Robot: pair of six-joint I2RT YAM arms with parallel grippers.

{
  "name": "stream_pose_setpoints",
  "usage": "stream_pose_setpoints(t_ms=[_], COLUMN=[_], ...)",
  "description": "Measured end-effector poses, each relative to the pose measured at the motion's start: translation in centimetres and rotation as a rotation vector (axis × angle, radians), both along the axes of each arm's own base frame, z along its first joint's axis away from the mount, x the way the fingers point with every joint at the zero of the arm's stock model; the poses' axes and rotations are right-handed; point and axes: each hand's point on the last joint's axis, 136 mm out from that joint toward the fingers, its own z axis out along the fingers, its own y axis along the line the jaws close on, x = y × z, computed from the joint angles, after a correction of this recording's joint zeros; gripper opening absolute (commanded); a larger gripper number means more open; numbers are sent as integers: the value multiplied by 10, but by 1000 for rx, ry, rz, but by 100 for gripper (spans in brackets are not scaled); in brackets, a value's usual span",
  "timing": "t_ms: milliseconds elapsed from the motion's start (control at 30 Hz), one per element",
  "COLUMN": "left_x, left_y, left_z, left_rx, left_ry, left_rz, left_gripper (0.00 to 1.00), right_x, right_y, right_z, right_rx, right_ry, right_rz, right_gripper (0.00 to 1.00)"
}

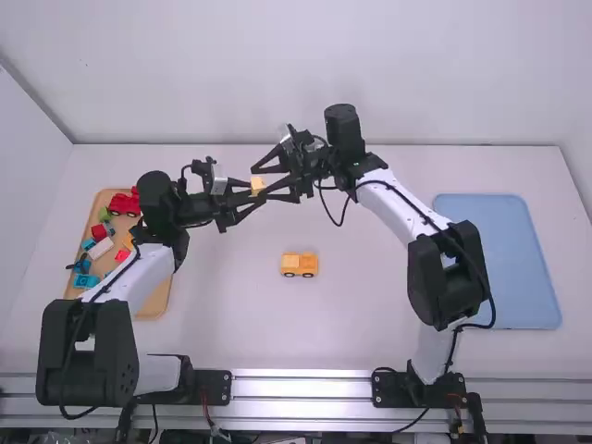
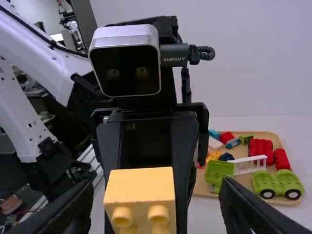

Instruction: Assemble lego blocks to make yellow taxi

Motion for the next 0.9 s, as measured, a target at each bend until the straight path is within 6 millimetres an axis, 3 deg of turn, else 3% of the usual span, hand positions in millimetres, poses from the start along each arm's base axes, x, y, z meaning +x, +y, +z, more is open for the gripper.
stream_pose_setpoints(t_ms=[400, 433, 633, 800, 833, 900], left_x=[3, 4, 5, 7, 7, 7], left_y=[1, 1, 1, 2, 2, 2], left_z=[1, 1, 1, 1, 1, 1], left_rx=[-3, -4, -4, -4, -4, -4], left_ry=[3, 4, 4, 4, 5, 4], left_rz=[20, 24, 28, 40, 44, 41], left_gripper=[13, 13, 15, 30, 45, 61], right_x=[0, -1, 1, 0, -1, 0], right_y=[0, 2, 6, 7, 7, 8], right_z=[0, 0, -3, -3, -2, -3], right_rx=[-1, -1, -13, -13, -11, -13], right_ry=[0, -4, -7, -6, -7, -10], right_rz=[-1, -1, -23, -17, -15, -20], right_gripper=[59, 54, 45, 37, 34, 29])
